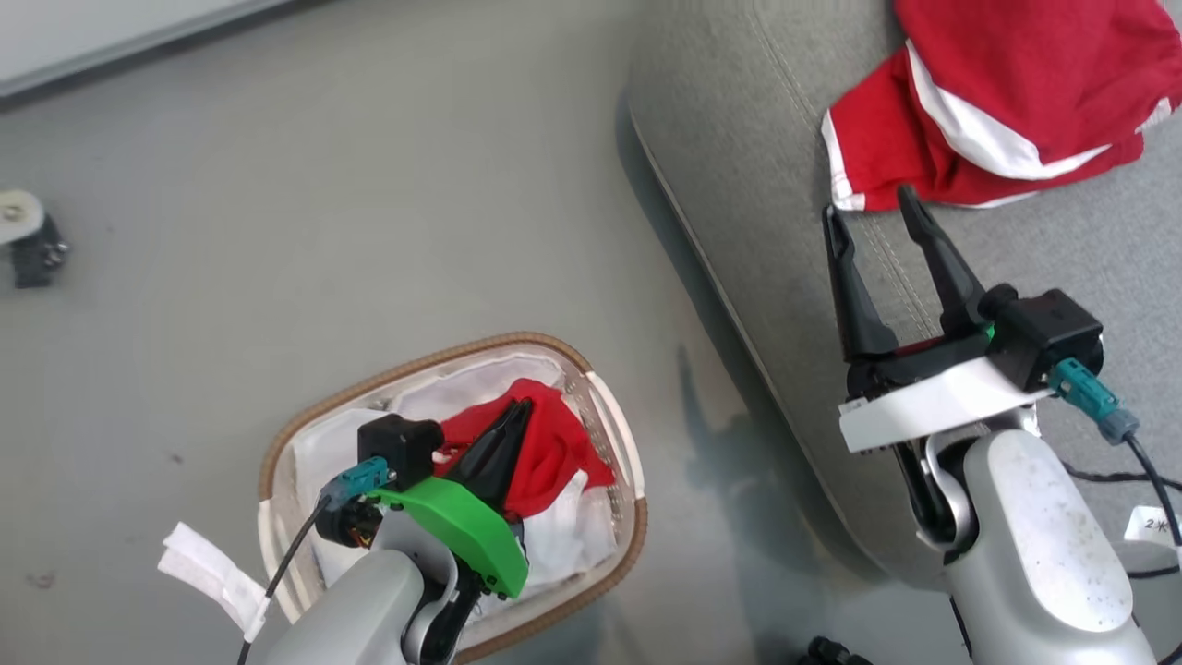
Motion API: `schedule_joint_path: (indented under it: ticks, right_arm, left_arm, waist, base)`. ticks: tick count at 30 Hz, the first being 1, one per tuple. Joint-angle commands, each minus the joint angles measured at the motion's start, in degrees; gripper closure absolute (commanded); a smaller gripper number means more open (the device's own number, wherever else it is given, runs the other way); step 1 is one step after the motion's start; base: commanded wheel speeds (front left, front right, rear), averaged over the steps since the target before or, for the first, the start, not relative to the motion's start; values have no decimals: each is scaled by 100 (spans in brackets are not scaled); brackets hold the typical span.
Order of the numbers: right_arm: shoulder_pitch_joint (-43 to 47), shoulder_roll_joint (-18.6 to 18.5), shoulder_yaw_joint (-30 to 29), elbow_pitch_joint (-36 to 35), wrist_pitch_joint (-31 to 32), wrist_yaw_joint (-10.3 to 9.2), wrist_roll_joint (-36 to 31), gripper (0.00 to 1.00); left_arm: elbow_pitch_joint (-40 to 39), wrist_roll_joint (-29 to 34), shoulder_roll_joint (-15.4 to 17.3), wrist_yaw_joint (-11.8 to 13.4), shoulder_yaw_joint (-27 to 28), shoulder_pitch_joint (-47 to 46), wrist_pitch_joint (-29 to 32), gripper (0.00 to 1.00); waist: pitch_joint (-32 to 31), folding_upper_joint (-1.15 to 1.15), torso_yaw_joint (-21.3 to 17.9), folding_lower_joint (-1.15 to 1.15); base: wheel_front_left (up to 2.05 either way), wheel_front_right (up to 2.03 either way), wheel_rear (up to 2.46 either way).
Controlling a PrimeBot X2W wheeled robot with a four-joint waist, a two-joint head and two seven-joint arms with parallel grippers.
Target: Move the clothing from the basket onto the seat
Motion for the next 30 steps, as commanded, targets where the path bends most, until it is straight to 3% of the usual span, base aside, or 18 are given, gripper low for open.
schedule_joint_path:
  ticks: [1, 14, 30]
  right_arm:
    - [157, -24, -3, 41, -26, -8, -35, 0]
    - [702, -24, 31, 237, -26, -8, -147, 0]
    - [1206, -24, 89, 403, -26, -8, -171, 0]
  left_arm:
    - [-130, 108, -41, -17, 133, 151, -4, 100]
    - [-1492, 1077, -210, -17, 1012, 598, -4, 100]
    - [-3003, 1707, -263, -17, 1555, 141, -4, 100]
  waist:
    - [-568, 0, 457, 0]
    - [-1341, 0, 826, 0]
    - [-1906, 0, 938, 0]
  base:
    - [0, 0, 0]
    - [0, 0, 0]
    - [0, 0, 0]
